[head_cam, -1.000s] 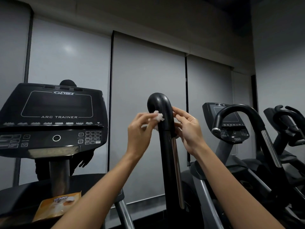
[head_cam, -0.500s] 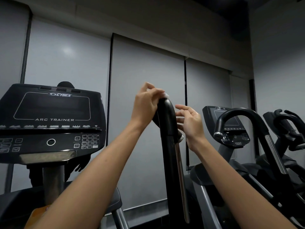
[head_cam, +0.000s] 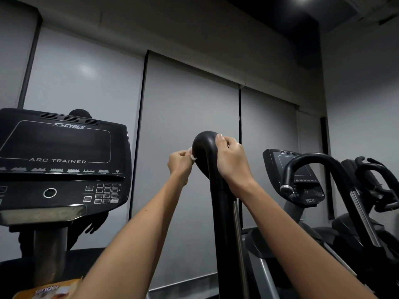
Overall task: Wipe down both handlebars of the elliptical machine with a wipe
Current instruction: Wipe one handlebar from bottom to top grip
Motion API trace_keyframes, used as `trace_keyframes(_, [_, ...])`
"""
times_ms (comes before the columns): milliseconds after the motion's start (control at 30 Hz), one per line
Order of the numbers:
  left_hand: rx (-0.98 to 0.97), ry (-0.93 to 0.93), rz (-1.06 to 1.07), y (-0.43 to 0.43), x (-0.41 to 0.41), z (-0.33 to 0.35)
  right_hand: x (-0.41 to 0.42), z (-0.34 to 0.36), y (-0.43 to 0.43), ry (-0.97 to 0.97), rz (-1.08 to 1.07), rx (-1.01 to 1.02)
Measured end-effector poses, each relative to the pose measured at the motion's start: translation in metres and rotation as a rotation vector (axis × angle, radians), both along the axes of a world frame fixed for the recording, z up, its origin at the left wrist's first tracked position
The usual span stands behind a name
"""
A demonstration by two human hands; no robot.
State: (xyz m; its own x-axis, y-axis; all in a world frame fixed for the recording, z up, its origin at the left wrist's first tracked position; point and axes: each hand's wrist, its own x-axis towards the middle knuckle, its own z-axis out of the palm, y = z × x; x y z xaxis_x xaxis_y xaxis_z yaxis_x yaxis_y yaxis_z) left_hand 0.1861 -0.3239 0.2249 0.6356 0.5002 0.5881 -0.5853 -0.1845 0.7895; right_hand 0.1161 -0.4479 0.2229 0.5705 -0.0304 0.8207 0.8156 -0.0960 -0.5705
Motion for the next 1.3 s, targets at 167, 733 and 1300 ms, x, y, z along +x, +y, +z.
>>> trace_keyframes(167, [-0.19,-0.005,-0.102,-0.003,-0.013,0.016,0.002,-0.001,0.002,-0.042,-0.012,-0.003])
trace_keyframes(733, [-0.011,-0.604,0.085,-0.028,-0.043,-0.015,-0.008,-0.002,0.0,-0.035,-0.042,-0.06])
trace_keyframes(1300, [-0.311,-0.195,-0.018,-0.048,0.047,-0.077,-0.009,-0.003,0.0,-0.066,-0.042,-0.026])
